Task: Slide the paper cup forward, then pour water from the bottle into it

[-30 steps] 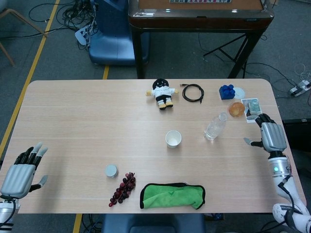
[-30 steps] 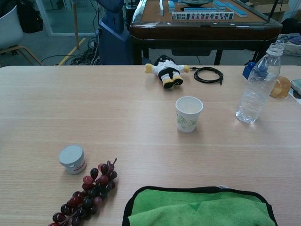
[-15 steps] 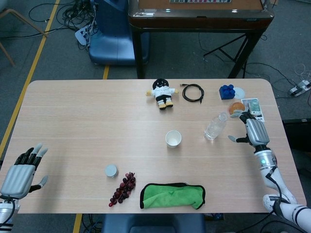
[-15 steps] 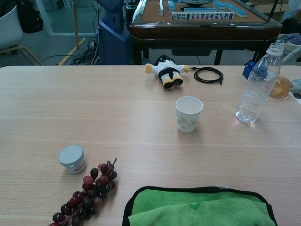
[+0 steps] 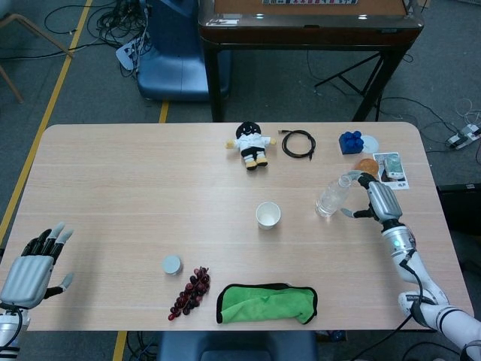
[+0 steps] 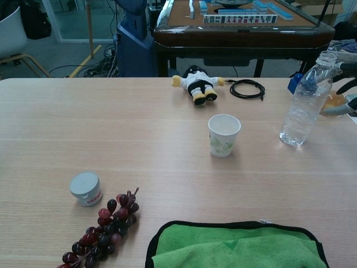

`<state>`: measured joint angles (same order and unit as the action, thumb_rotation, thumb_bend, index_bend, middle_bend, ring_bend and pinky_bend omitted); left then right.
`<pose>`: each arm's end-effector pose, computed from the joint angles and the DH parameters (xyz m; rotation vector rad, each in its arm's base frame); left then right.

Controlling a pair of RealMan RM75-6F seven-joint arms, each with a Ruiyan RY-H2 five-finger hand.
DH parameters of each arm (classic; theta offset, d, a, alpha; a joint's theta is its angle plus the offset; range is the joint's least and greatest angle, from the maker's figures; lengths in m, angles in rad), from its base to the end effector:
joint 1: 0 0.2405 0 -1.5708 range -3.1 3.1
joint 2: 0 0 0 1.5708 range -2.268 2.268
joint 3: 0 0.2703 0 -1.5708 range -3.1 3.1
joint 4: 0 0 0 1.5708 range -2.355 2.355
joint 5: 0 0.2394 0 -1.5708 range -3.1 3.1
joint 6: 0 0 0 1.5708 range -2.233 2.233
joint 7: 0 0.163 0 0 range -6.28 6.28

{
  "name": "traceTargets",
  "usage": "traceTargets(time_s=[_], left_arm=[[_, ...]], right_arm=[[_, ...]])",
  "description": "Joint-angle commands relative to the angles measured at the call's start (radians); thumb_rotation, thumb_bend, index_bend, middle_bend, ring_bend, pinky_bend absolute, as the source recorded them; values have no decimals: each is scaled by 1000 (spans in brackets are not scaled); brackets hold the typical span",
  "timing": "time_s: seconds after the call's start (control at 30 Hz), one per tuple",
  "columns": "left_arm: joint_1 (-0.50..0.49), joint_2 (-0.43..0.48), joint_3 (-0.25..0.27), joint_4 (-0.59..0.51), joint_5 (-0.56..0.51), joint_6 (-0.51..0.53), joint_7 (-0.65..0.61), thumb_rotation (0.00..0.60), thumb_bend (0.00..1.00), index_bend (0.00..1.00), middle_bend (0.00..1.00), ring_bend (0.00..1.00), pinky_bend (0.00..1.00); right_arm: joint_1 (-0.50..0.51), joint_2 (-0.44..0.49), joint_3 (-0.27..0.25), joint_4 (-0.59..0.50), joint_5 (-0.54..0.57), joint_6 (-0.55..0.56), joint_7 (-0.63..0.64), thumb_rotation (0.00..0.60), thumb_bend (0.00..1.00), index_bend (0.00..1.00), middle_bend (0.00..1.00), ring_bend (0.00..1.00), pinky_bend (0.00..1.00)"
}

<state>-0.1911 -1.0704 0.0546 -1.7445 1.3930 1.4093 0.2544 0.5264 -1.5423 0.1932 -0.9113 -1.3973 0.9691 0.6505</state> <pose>-0.3196 0.2081 0.1205 -1.5302 -0.8746 -0.6821 -0.3413 -0.4036 0.0367 1.3624 -1.3408 1.1504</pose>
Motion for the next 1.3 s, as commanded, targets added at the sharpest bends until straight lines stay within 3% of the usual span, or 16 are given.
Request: traceTargets(time_s=[0.03, 0.87, 1.3], left_arm=[[2, 0, -3, 2, -1, -3, 0, 600, 275, 79, 0, 0, 107], [21, -10, -34, 16, 4, -24, -2, 600, 276, 79, 0, 0, 107], [28, -11, -41, 14, 14, -26, 1, 600, 275, 79, 0, 0, 107]], right_arm=[[17, -22, -12, 34, -12, -16, 27, 600, 51, 307, 189, 151, 276], [87, -124, -77, 224, -82, -29, 174, 600, 50, 306, 226, 151, 276], [89, -139, -119, 239, -115, -8, 223, 600, 50, 306, 229, 151, 276]])
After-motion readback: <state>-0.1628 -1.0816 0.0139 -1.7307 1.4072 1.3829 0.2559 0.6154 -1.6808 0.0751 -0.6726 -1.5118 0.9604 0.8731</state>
